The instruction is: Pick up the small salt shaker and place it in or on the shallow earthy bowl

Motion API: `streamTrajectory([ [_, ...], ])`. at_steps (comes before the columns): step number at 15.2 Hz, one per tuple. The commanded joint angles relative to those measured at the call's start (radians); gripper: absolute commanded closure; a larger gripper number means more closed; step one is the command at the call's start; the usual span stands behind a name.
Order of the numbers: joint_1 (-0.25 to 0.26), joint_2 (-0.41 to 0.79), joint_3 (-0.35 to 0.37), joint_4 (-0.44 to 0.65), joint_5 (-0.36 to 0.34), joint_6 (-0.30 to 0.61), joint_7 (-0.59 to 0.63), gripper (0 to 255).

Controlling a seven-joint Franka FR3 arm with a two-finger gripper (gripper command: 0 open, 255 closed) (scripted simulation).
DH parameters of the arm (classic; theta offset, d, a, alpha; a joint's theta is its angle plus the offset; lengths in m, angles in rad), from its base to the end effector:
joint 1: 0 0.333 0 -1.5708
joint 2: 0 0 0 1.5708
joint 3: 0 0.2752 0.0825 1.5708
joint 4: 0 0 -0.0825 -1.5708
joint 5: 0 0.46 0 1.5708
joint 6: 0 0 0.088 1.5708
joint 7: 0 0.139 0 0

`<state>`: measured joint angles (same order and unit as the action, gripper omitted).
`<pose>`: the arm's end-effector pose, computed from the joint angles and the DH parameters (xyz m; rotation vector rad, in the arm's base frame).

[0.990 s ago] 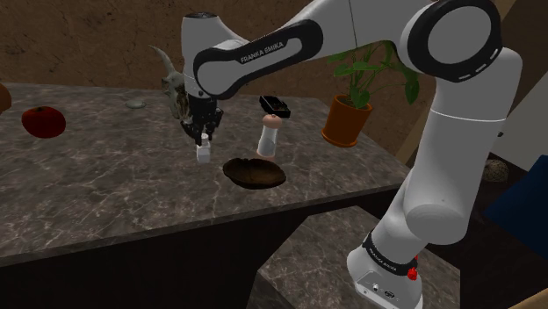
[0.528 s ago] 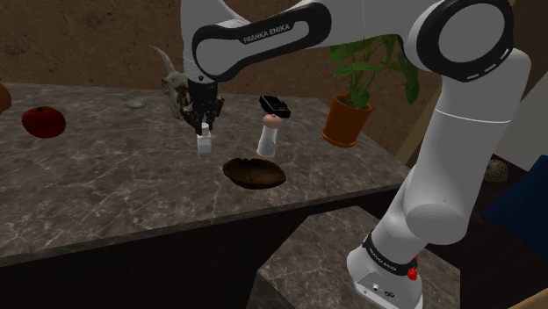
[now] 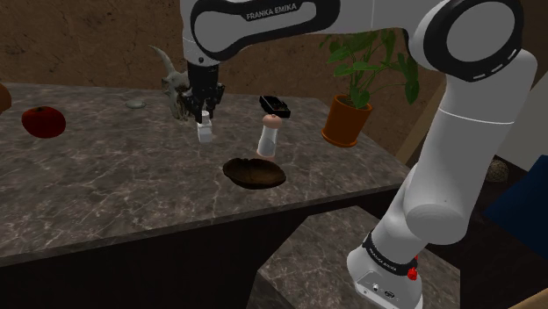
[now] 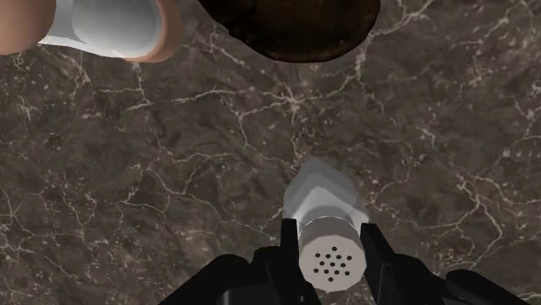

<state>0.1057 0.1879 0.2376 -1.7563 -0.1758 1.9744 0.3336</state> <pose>0.6503 0.2107 0.3648 3.0375 0.1080 0.1124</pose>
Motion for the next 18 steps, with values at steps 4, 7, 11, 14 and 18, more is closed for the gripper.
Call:
streamTrajectory([
  [4,0.000,-0.013,0.002,0.052,0.007,-0.064,-0.011,255],
  [7,0.001,-0.017,0.002,0.087,0.010,-0.103,-0.016,255],
  [11,0.002,-0.019,0.003,0.138,0.013,-0.155,-0.023,255],
  [14,-0.002,-0.062,0.004,0.110,0.024,-0.169,-0.030,255],
  [18,-0.015,-0.232,-0.001,-0.064,0.066,-0.156,-0.053,255],
])
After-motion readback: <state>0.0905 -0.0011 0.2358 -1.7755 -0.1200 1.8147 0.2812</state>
